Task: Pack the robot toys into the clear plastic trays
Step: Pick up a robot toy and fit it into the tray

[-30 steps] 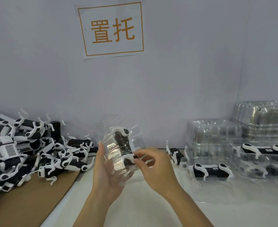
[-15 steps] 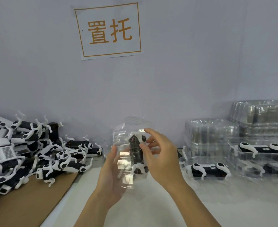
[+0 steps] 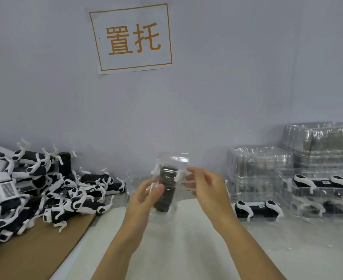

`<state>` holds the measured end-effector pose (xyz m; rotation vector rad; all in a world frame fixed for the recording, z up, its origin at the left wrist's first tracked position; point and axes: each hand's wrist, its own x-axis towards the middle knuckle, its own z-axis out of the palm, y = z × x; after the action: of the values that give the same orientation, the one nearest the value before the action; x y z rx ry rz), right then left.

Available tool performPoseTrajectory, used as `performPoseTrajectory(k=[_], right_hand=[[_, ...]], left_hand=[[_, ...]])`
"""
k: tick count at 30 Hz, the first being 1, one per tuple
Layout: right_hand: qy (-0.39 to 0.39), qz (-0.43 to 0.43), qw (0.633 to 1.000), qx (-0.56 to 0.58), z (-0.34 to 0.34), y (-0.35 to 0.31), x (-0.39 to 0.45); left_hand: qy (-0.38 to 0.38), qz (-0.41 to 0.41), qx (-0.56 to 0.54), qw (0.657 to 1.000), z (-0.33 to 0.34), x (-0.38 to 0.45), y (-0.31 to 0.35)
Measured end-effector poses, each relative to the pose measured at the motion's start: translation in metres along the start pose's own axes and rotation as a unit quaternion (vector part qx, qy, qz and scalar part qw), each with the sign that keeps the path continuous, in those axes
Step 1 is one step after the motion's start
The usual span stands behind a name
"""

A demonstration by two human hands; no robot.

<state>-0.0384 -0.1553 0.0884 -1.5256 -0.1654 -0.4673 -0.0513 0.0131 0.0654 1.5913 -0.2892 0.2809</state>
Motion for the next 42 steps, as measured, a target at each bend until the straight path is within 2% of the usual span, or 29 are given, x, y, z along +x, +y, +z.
performPoseTrajectory(k=[2,3,5,6,9,11,15,18,19,21,22,24,26,27,29,32,37,40,42], right_hand=[[-0.006,0.136,0.98,0.143,-0.008,-0.005,0.003],[-0.016,0.178,0.968,0.179,-0.013,-0.007,0.004],[-0.036,0.206,0.961,0.181,-0.024,-0.009,0.007],[-0.045,0.199,0.965,0.162,-0.027,-0.008,0.008],[-0.075,0.163,0.979,0.092,-0.034,-0.003,0.008],[-0.098,0.145,0.981,0.087,-0.037,-0.002,0.007],[-0.119,0.124,0.979,0.113,-0.038,-0.001,0.006],[-0.103,0.12,0.976,0.149,-0.036,-0.001,0.006],[-0.091,0.121,0.972,0.179,-0.036,-0.002,0.006],[-0.08,0.128,0.962,0.227,-0.038,-0.006,0.006],[-0.085,0.131,0.962,0.223,-0.039,-0.007,0.006],[-0.108,0.13,0.97,0.173,-0.039,-0.007,0.005],[-0.139,0.118,0.976,0.119,-0.035,-0.007,0.003],[-0.153,0.109,0.977,0.098,-0.032,-0.007,0.001],[-0.176,0.089,0.979,0.058,-0.025,-0.009,-0.001],[-0.193,0.073,0.978,0.012,-0.016,-0.009,-0.004],[-0.198,0.052,0.978,-0.049,-0.012,-0.006,-0.006],[-0.147,0.046,0.986,-0.062,-0.015,-0.006,-0.004],[-0.093,0.058,0.991,-0.07,-0.02,-0.004,0.0]], left_hand=[[0.043,0.06,0.12,0.99,0.001,0.001,0.0],[0.059,0.092,0.207,0.972,0.002,0.002,-0.001],[0.072,0.142,0.371,0.915,0.006,0.001,-0.005],[0.077,0.157,0.418,0.891,0.008,0.001,-0.006],[0.096,0.215,0.484,0.843,0.013,-0.001,-0.005],[0.111,0.25,0.506,0.818,0.014,-0.001,-0.003],[0.126,0.27,0.512,0.806,0.015,0.0,-0.003],[0.125,0.27,0.495,0.816,0.015,0.0,-0.005],[0.128,0.257,0.468,0.836,0.014,-0.001,-0.004],[0.137,0.207,0.353,0.902,0.014,-0.001,0.001],[0.142,0.18,0.271,0.935,0.013,-0.001,0.003],[0.149,0.122,0.089,0.977,0.011,0.0,0.009],[0.131,0.029,-0.096,0.986,0.006,0.001,0.014],[0.124,-0.025,-0.172,0.977,0.004,0.0,0.015],[0.127,-0.095,-0.251,0.955,-0.002,-0.002,0.013],[0.146,-0.12,-0.299,0.935,-0.007,-0.002,0.007],[0.107,-0.11,-0.282,0.947,-0.011,-0.002,0.001],[0.063,-0.098,-0.216,0.969,-0.017,-0.002,0.008],[0.027,-0.074,-0.084,0.993,-0.022,0.0,0.012]])
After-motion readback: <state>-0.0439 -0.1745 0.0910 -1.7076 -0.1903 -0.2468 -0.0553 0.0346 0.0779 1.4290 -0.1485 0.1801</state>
